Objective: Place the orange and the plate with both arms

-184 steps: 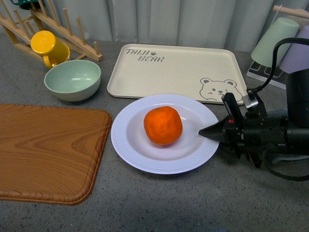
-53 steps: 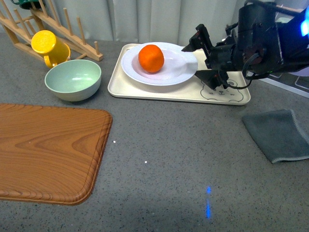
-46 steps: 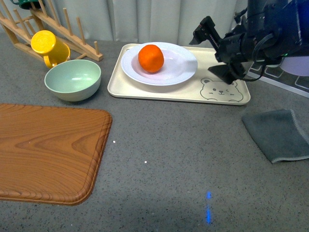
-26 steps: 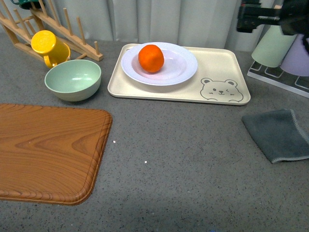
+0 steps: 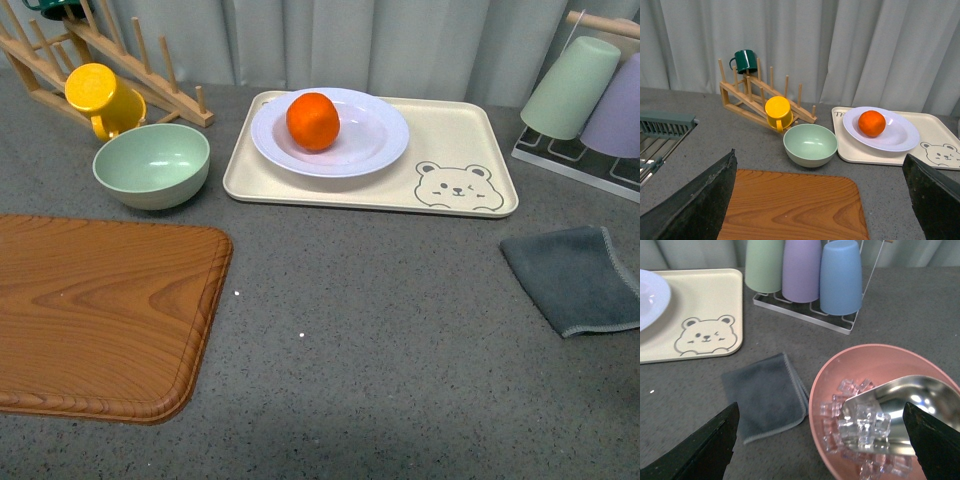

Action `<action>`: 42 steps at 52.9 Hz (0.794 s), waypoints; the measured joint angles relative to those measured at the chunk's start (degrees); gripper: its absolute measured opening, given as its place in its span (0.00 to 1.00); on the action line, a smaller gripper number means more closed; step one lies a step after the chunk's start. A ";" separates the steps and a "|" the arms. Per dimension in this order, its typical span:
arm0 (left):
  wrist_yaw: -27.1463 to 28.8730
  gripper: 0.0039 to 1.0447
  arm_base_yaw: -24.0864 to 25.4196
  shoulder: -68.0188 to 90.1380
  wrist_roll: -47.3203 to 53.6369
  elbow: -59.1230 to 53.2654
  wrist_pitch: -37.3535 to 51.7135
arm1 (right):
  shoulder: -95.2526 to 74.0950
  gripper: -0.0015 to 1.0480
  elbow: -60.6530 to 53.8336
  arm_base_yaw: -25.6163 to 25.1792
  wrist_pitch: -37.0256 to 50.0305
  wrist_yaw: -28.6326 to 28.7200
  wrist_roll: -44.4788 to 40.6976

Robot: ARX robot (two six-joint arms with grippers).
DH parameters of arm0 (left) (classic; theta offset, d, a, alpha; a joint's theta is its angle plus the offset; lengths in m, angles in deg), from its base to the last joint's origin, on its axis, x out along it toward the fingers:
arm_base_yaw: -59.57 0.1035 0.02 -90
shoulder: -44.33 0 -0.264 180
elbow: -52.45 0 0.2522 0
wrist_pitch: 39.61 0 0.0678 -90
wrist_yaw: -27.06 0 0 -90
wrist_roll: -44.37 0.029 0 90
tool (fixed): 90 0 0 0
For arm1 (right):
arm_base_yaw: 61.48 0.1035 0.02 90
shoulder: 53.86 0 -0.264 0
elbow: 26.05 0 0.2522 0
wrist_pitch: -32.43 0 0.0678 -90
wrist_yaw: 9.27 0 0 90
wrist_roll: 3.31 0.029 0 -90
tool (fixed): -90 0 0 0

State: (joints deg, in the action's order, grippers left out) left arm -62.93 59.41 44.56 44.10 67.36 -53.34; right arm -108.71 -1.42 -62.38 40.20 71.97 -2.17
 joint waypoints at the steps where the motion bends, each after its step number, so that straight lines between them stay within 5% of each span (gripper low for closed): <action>1: 0.00 0.94 0.00 0.00 -0.02 0.00 0.00 | 1.09 0.91 -0.15 0.02 -0.02 0.04 0.00; 9: 0.00 0.94 0.00 0.00 -0.02 0.00 0.00 | 2.62 0.91 -0.26 0.04 0.48 0.59 0.13; 14: 0.00 0.94 0.00 0.00 -0.02 0.00 0.00 | -1.09 0.77 -5.79 0.48 18.97 7.54 -0.37; 19: 0.04 0.94 0.02 0.00 0.00 0.00 0.00 | 0.81 0.64 -8.31 0.92 27.10 8.85 -0.76; 30: 0.00 0.94 0.02 -0.04 0.00 0.00 0.00 | 8.96 0.33 -9.64 0.90 22.38 8.68 -0.87; 38: 0.00 0.94 0.00 -0.04 0.00 0.00 0.00 | 17.00 0.01 -10.36 0.90 15.28 8.68 -0.90; 42: 0.02 0.94 0.00 -0.04 0.00 0.00 0.00 | 20.55 0.01 -10.54 0.90 12.00 8.68 -1.03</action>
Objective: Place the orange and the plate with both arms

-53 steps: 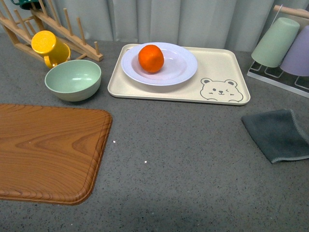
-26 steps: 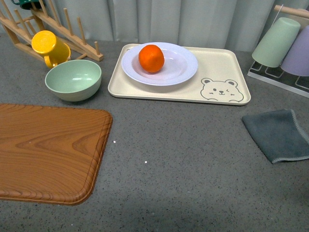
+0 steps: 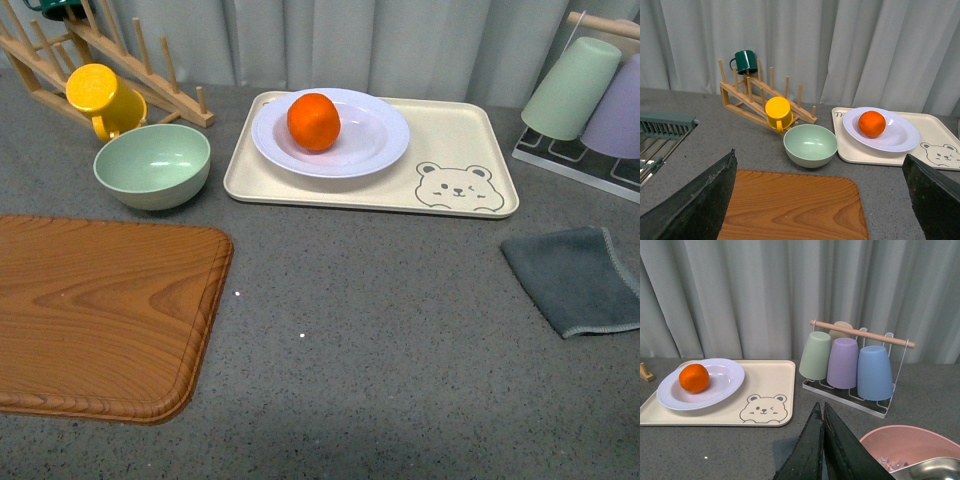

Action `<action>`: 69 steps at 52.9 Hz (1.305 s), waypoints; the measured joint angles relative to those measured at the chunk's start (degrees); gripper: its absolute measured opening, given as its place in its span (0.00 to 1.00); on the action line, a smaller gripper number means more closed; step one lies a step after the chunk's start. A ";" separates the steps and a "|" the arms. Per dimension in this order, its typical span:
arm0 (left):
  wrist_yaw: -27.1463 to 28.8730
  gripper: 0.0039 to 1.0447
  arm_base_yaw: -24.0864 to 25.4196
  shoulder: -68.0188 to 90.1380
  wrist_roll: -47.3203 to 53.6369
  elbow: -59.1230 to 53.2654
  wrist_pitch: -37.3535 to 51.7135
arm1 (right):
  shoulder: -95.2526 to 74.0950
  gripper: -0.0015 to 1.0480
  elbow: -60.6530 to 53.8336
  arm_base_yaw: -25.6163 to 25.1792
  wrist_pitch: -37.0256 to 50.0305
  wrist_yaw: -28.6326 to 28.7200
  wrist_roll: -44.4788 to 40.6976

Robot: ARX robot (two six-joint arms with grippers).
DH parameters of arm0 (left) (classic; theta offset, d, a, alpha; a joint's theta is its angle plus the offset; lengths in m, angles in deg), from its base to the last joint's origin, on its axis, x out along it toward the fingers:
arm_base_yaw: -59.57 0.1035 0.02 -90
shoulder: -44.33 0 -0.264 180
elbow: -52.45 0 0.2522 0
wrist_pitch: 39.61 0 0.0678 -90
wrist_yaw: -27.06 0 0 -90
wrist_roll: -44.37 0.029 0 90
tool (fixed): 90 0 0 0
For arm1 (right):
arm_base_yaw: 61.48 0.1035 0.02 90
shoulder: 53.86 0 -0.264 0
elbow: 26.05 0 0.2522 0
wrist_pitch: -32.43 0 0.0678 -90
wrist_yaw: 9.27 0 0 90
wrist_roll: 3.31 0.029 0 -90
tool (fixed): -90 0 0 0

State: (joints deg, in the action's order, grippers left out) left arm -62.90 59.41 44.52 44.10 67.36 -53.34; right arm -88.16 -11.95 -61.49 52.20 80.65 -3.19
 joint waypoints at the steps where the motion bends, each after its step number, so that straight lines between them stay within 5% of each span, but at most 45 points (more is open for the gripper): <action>1: 0.00 0.94 0.00 0.00 0.00 0.00 0.00 | 0.37 0.01 -0.02 0.00 -0.37 0.00 0.00; 59: -0.02 0.94 0.00 0.00 0.00 0.00 0.00 | 24.50 0.01 -0.04 0.00 -23.54 0.13 0.00; 69: -0.02 0.94 0.00 0.00 0.00 0.00 0.00 | 33.97 0.01 0.00 0.00 -33.20 0.20 -0.07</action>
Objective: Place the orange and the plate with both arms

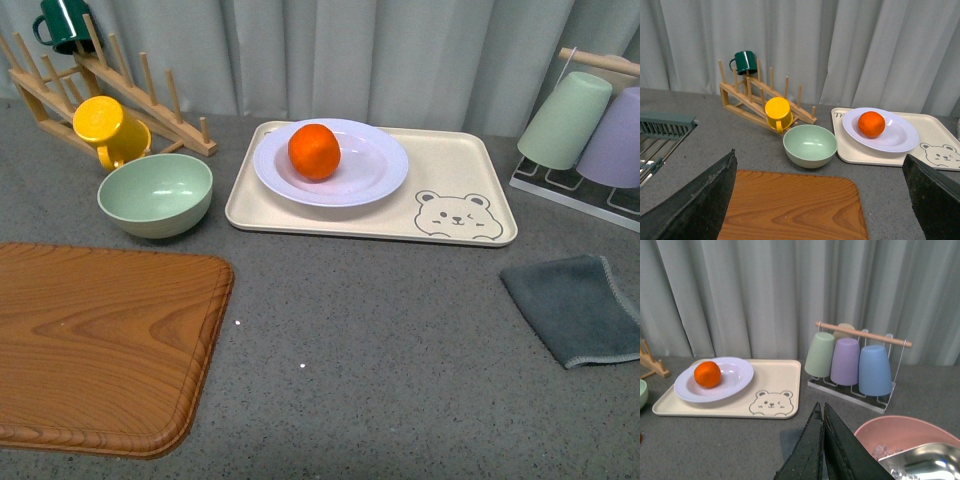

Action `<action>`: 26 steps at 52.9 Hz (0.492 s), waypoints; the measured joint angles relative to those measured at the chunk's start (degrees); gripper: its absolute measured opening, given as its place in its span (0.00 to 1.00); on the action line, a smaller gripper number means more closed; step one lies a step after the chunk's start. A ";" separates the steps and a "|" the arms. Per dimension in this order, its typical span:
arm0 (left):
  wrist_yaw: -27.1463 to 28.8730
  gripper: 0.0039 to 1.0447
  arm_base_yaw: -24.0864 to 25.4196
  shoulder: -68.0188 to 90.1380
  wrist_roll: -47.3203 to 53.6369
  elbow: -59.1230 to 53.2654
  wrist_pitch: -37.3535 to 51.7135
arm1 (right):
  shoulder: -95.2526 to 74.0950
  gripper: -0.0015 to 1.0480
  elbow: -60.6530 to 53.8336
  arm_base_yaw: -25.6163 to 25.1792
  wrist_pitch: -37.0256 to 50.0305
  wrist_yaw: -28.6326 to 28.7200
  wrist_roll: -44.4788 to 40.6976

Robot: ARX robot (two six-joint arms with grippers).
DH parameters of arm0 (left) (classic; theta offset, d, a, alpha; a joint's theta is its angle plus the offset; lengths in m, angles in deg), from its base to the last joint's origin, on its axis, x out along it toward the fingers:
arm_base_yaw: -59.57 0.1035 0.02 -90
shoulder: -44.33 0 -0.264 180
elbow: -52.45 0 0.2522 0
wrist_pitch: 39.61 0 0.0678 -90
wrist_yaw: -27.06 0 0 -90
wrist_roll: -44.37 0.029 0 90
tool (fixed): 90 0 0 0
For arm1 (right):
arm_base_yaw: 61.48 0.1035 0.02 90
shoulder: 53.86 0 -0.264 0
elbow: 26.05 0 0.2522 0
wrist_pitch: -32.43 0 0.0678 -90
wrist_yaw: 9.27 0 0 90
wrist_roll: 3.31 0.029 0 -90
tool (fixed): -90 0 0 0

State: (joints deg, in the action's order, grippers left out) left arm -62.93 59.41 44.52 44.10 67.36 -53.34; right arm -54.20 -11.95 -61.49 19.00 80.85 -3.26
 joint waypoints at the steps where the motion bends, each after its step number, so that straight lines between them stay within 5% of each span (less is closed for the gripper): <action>1: 0.00 0.94 0.00 0.00 0.00 0.00 0.00 | 0.07 0.01 0.00 0.00 -0.07 -0.02 0.00; 11: 0.00 0.94 0.00 0.00 0.00 0.00 0.00 | 0.09 0.02 0.00 0.00 -0.22 -0.02 -0.07; 26: 0.00 0.94 0.02 0.00 0.00 0.00 0.00 | 0.09 0.60 0.00 0.00 -0.24 -0.02 -0.04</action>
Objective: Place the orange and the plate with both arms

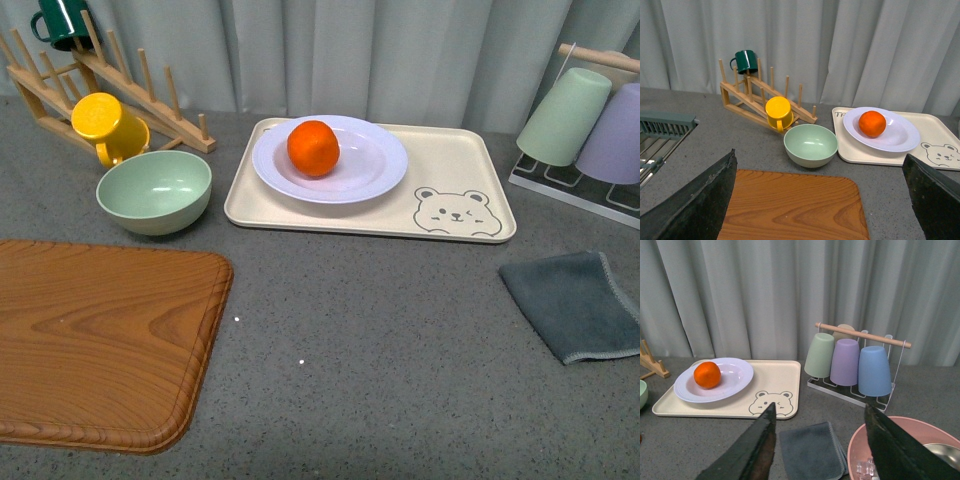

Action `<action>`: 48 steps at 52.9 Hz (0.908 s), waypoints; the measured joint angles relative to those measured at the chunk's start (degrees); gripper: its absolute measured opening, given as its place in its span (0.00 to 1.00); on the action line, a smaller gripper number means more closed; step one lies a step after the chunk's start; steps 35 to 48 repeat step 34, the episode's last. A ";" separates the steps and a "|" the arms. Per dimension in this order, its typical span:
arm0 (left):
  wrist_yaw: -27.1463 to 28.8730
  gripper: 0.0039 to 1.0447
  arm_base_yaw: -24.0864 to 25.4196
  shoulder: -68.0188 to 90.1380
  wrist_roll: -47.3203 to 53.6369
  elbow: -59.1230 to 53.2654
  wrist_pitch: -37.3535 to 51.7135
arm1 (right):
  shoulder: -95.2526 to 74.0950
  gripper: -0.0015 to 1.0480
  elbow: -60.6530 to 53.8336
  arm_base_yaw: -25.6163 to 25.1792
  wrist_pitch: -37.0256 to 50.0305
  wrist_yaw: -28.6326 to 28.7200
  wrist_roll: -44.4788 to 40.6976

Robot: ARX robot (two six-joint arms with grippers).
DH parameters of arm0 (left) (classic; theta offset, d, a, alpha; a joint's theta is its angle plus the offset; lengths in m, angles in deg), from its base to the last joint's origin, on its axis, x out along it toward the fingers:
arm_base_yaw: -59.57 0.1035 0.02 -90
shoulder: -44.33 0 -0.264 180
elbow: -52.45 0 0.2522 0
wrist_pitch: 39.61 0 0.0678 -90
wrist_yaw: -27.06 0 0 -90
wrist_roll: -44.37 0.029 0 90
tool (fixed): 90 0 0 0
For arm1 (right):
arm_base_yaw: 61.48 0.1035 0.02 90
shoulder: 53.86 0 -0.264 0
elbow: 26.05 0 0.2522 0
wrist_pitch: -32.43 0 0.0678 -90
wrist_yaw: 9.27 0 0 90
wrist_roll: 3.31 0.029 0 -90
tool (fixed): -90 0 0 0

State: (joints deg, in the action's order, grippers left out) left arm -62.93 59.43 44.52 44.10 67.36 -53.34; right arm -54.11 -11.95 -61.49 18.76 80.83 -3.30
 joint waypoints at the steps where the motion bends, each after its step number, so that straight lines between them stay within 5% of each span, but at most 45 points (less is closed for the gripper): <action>1: 0.02 0.94 -0.02 0.00 0.00 0.00 0.00 | 0.00 0.61 0.00 0.00 0.00 0.02 0.00; 11: 0.00 0.94 0.00 0.00 0.00 0.00 0.00 | 0.00 0.93 0.00 0.00 0.00 0.02 0.07; 48: 0.00 0.94 0.00 0.00 0.00 0.00 0.00 | 0.00 0.91 0.00 0.00 0.00 0.00 0.02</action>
